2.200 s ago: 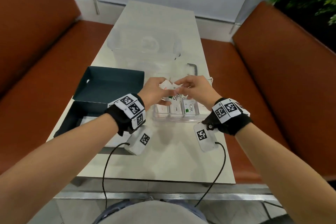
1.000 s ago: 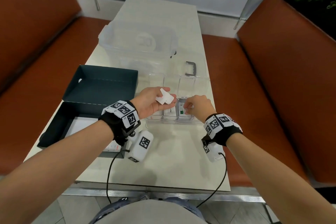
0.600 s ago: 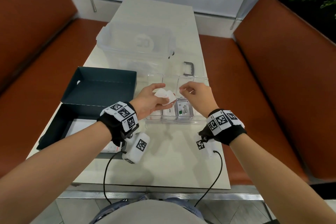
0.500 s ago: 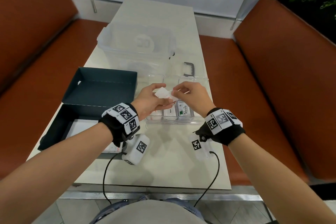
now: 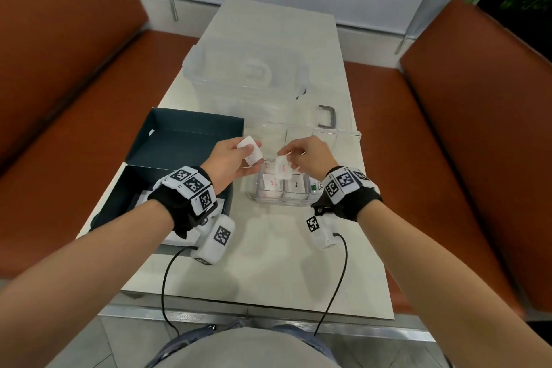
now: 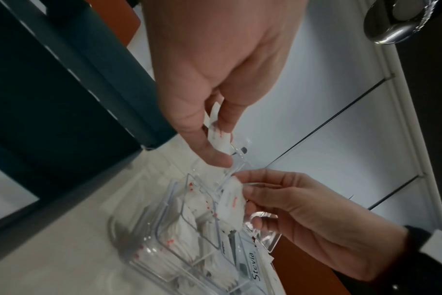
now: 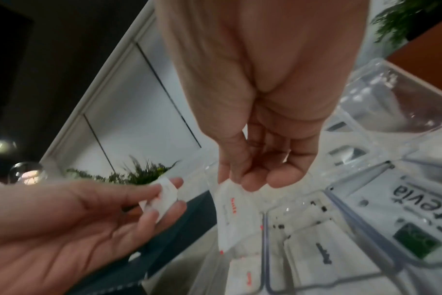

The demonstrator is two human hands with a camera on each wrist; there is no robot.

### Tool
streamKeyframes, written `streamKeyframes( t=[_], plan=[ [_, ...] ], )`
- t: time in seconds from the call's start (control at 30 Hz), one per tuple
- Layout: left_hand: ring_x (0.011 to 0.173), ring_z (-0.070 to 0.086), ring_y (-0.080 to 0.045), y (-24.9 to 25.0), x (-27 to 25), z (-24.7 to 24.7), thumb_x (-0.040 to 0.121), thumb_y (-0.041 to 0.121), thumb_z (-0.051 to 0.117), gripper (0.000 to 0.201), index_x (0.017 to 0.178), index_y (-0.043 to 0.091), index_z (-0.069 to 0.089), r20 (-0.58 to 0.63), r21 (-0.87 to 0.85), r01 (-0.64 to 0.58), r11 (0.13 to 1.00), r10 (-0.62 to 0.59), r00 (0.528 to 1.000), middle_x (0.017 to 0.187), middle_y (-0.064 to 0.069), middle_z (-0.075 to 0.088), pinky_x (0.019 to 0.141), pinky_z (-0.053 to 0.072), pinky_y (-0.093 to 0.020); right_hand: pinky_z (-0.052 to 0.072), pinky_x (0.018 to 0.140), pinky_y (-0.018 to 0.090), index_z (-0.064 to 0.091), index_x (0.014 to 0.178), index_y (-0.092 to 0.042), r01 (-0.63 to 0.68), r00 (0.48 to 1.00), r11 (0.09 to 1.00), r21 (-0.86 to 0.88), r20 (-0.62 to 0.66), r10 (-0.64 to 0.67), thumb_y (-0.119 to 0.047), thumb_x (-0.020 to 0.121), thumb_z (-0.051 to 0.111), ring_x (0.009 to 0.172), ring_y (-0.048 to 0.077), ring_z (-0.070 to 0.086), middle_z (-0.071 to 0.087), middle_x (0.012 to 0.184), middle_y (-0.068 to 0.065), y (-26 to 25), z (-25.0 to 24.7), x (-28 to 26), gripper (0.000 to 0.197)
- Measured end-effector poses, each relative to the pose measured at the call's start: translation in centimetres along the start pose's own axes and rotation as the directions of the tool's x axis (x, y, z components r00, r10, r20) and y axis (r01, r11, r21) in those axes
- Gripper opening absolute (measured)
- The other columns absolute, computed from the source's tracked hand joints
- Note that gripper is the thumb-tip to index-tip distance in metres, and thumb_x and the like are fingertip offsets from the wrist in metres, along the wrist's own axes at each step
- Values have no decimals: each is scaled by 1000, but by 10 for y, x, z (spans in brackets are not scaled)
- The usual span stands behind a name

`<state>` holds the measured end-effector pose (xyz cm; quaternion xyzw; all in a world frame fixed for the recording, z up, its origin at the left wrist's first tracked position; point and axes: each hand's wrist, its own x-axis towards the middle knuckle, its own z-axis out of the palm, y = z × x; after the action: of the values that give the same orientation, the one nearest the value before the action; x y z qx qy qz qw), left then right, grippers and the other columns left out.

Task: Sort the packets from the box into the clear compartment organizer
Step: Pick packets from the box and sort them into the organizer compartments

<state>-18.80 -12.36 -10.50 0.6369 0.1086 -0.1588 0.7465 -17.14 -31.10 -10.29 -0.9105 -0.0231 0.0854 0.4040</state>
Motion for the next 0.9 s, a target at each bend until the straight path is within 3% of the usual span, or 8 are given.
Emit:
streamKeyframes(
  t=[0.1,0.2,0.3,0.4,0.57,0.8,0.9],
  plan=[
    [96,65,-26,-2,-3,-9,102,6,44,19,105,6,62,-4,7,3,1000,-3,1000,113,-18,59,68,60,-24,42,61,14,68,94,-5,-6,1000,995,-101,16,7,0,86,62,73,15,57,60,73,0,-5,17,8,12],
    [97,65,-26,-4,-6,-15,102,6,44,19,107,4,62,-11,8,4,1000,-4,1000,113,-18,60,67,59,-23,41,65,15,68,93,-2,-25,999,982,-185,30,31,-1,84,66,78,14,55,61,79,1,-6,31,13,9],
    [99,66,-27,-5,-7,-20,102,6,45,18,108,5,62,-17,-3,7,1000,-7,1000,116,-17,59,66,59,-23,50,80,27,70,91,-1,-10,998,961,-278,63,29,2,82,67,85,20,61,69,95,12,-4,40,15,10],
    [101,65,-28,-6,-8,-23,102,6,45,19,111,4,62,-11,5,15,1000,-15,1000,118,-20,59,68,59,-24,51,90,37,70,92,-3,29,996,926,-377,92,6,2,83,65,98,28,62,64,106,15,-1,46,14,11],
    [97,66,-26,-5,-9,-24,102,7,46,19,110,6,63,-13,-5,23,1000,-23,1000,117,-18,59,67,59,-24,50,88,41,67,95,-11,58,998,897,-438,47,-42,-14,86,66,96,28,59,57,107,11,-7,50,11,10],
    [99,65,-28,-8,-9,-22,102,7,45,20,113,3,62,-2,-3,40,999,-40,999,115,-18,59,74,59,-28,44,85,42,50,110,-10,-11,995,819,-573,75,66,-33,81,71,102,30,56,58,109,9,-14,59,12,42],
    [98,65,-28,-10,-10,-23,102,7,45,20,113,2,62,-1,-17,46,999,-46,999,114,-18,60,73,59,-27,44,86,42,47,114,-9,-47,994,811,-584,57,98,-33,82,69,104,30,56,58,111,9,-14,61,12,47]
  ],
)
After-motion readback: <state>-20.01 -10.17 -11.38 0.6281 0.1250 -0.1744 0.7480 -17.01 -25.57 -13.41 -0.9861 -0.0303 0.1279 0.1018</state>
